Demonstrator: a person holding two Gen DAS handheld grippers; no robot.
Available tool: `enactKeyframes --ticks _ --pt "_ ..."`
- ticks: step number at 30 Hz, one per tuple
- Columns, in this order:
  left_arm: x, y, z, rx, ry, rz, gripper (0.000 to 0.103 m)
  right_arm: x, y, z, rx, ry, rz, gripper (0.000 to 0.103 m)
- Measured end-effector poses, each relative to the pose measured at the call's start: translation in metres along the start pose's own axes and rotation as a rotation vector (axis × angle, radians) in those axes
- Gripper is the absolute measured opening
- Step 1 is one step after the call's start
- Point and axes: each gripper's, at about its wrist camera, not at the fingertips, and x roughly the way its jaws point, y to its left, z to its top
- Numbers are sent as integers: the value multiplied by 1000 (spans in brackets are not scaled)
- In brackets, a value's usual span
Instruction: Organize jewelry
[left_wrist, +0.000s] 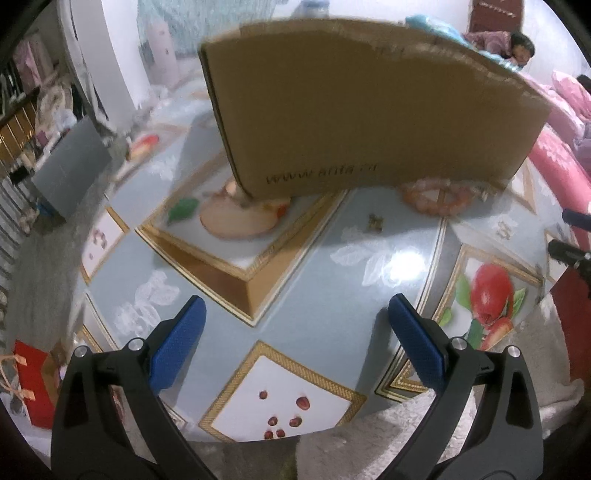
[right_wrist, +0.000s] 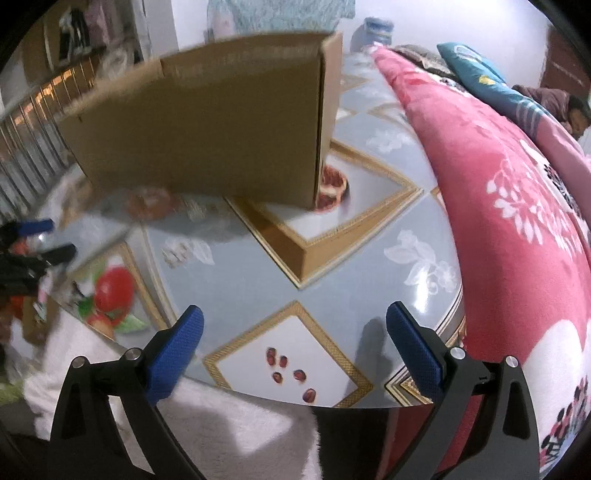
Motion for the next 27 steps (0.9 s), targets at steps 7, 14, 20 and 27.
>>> enactKeyframes --ticks 7,14,20,27 --pt "-27 -8 4 35 -145 -83 84 -26 16 5 -40 -137 129 93" --pt "-28 -17 11 76 -182 -145 55 -18 36 8 -89 -123 212 77" --pt "-14 -26 17 136 -174 -177 39 -2 42 10 -71 -68 265 61" --pt "-7 -35 17 189 -166 -183 31 14 41 9 -60 -21 273 47"
